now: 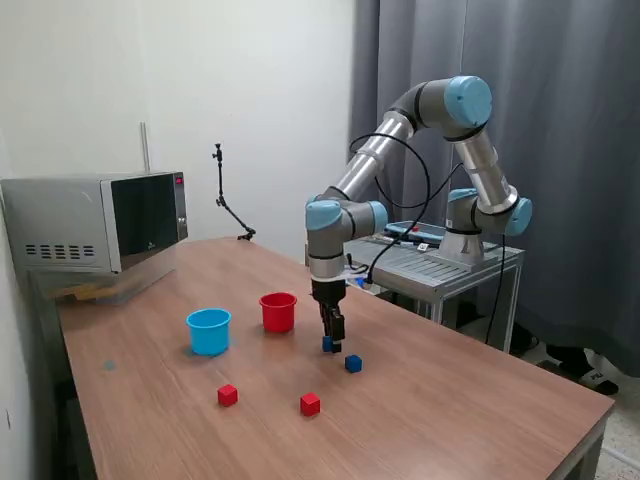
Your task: Place red objects in the red bin, and blue objects in the blue bin.
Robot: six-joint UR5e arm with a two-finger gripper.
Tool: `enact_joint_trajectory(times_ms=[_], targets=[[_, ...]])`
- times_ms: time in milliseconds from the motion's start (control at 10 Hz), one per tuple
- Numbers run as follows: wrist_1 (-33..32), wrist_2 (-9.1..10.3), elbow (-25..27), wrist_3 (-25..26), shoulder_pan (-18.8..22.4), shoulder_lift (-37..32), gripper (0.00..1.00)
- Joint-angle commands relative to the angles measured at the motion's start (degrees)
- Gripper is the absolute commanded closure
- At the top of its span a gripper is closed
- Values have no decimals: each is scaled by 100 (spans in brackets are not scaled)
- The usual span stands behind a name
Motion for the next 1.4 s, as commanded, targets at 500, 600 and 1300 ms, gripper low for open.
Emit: enact_joint_trajectory(times_ms=[500,600,1300], targets=[[1,-47,-46,-2,7,-26,100],[1,-65,-81,-11,16,-53,100],[852,-91,-1277,-720,-378,-422,100]])
